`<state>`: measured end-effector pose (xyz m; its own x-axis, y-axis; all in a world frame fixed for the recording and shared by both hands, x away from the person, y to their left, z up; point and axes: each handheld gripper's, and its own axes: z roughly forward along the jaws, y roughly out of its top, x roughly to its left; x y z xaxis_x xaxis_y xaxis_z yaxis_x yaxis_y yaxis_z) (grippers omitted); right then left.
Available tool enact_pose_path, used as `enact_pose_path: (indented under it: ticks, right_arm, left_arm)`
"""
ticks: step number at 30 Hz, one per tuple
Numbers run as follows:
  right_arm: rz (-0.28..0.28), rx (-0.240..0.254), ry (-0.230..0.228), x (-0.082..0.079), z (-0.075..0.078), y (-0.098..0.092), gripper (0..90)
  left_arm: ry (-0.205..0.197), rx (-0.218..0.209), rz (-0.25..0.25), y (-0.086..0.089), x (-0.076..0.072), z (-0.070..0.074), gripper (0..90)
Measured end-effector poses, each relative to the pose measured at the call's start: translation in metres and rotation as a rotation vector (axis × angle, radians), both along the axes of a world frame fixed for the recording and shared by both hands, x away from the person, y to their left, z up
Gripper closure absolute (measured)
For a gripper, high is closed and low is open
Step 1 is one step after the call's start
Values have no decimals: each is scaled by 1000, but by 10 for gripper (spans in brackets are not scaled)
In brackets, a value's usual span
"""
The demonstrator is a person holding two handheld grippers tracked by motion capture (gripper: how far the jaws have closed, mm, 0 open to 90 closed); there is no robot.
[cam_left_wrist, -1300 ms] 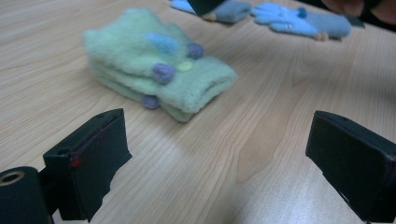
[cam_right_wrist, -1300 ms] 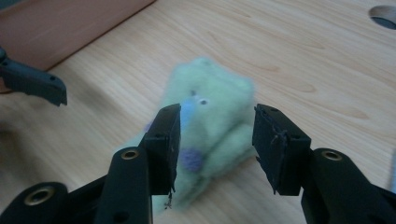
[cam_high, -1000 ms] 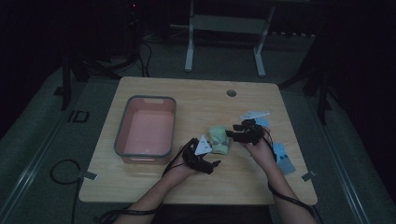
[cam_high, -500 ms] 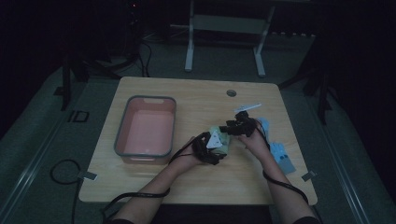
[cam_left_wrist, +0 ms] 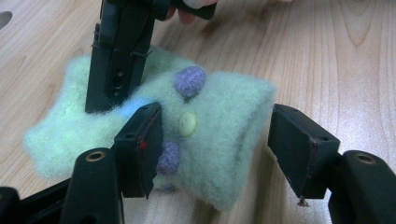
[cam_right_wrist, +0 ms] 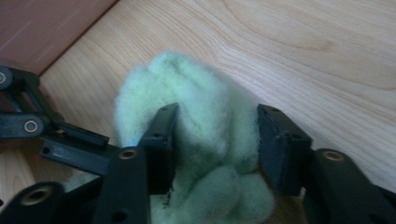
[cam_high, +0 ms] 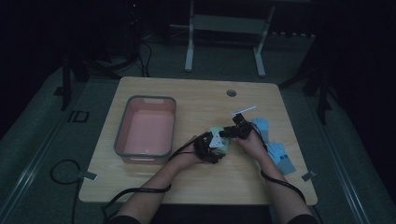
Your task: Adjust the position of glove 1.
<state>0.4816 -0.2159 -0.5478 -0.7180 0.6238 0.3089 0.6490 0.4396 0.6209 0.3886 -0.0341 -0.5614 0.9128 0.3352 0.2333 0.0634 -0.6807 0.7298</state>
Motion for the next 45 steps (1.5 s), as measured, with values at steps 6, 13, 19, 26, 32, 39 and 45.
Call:
enact_pose_path:
  ticks: [6,13,19,26,32,39,45]
  right_arm:
    - [-11,-23,-16,-4,5,3,683]
    - [-25,-41,-39,-9,11,6,723]
    - [-14,-18,-67,-15,23,8,737]
    - [-6,24,-77,-19,44,8,741]
    - [9,32,-112,-23,62,11,741]
    - [22,54,-120,-23,79,18,743]
    - [33,52,-136,-21,89,29,744]
  left_arm:
    - [-75,54,18,-4,-2,1,527]
    - [-66,81,10,-4,-2,12,733]
    - [-45,68,17,-2,-4,30,738]
    - [-66,81,18,2,-10,54,738]
    - [-86,98,28,6,-16,78,738]
    - [-100,118,20,16,-17,99,737]
    - [-103,134,21,28,-16,109,737]
